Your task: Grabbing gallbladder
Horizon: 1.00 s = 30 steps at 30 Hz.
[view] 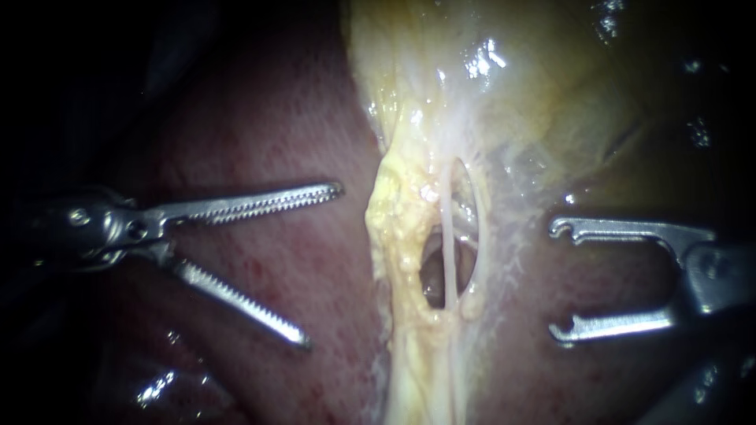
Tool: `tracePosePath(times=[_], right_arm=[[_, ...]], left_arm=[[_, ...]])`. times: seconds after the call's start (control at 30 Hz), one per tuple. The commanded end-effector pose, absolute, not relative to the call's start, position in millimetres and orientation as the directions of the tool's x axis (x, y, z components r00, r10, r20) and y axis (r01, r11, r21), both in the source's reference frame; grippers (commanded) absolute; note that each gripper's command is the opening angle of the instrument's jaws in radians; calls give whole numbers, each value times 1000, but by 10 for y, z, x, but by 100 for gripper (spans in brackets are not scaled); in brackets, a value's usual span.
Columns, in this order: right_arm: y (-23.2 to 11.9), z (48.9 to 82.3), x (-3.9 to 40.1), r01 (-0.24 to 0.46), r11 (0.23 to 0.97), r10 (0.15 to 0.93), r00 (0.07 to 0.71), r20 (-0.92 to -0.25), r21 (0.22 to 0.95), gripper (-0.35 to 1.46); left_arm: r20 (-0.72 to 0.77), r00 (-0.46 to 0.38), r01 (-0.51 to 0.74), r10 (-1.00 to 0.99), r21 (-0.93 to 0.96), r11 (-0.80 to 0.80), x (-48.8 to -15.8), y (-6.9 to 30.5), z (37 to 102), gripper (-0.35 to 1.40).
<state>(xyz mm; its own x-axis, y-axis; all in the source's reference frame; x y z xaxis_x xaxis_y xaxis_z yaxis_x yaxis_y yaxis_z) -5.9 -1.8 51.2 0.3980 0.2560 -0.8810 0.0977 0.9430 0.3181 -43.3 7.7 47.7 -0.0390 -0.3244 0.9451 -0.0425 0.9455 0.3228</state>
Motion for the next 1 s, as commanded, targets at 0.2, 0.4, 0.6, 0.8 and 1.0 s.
tracePosePath(times=[0.2,0.4,0.6,0.8,1.0], right_arm=[[-18,512,-59,98,943,256,398,-881,318,57],[-18,512,-59,98,943,256,398,-881,318,57],[-18,512,-59,98,943,256,398,-881,318,57],[-18,512,-59,95,942,261,398,-879,323,57],[-18,512,-59,95,942,261,398,-879,323,57]], left_arm=[[926,-37,-24,-375,375,927,-433,79,474,123],[890,-36,25,-455,456,890,-433,80,474,116],[851,-40,76,-524,526,847,-440,82,476,108],[812,-28,105,-583,582,806,-446,82,478,100],[776,-17,136,-630,626,768,-453,83,480,91]])
